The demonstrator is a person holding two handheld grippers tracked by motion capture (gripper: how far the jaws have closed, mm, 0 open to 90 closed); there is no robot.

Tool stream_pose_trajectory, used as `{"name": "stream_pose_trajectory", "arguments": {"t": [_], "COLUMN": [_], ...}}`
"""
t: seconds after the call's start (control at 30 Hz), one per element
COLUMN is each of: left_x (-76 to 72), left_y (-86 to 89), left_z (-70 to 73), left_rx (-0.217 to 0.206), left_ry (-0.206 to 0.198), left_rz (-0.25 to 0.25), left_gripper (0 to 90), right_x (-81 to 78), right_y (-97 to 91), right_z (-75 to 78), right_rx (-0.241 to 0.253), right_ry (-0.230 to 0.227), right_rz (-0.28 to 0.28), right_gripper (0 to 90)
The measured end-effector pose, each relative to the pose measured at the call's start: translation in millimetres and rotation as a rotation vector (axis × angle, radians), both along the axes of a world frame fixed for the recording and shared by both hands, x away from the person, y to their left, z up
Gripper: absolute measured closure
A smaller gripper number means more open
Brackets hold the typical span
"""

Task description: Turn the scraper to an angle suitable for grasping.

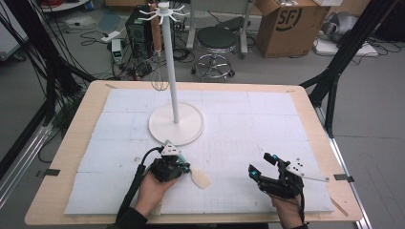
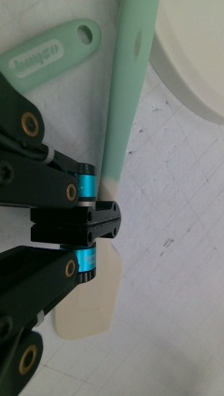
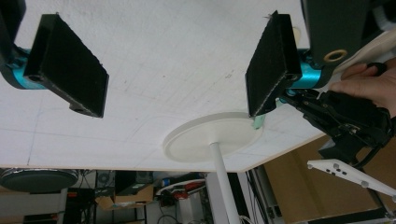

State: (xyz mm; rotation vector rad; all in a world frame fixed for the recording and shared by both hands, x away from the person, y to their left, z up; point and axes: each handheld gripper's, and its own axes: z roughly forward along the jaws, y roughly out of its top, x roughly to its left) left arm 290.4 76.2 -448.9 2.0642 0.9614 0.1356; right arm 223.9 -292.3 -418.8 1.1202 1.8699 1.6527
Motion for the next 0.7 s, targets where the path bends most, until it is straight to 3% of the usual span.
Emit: {"name": "stream_pose_trajectory", "arguments": {"t": [0.37, 0.43, 0.5, 0.6, 0.7], "left_x": [3.8, 3.2, 2.7, 3.2, 1.1], "left_y": [-0.1, 1.4, 5.9, 17.6, 31.7], "left_z": [0.0, 1.3, 4.5, 9.4, 15.8], "left_rx": [-0.020, -0.042, -0.078, -0.156, -0.182], "left_ry": [0.027, 0.017, -0.001, -0.012, -0.024], "left_rz": [0.002, 0.011, 0.044, 0.035, 0.049], "left_gripper": [89.8, 88.3, 73.0, 58.4, 45.0], "right_x": [-2.9, -3.1, -3.3, -2.5, -1.9], "right_y": [-3.7, -3.7, -4.3, -4.3, -3.0], "right_z": [-0.8, -0.9, -0.7, -0.8, -0.8], "right_rx": [-0.004, -0.006, -0.003, -0.002, 0.002], "right_ry": [0.001, 0.000, 0.002, -0.003, 0.006], "right_rz": [-0.012, -0.013, -0.013, -0.013, -0.007], "right_gripper": [20.8, 20.8, 20.8, 20.8, 20.8]}}
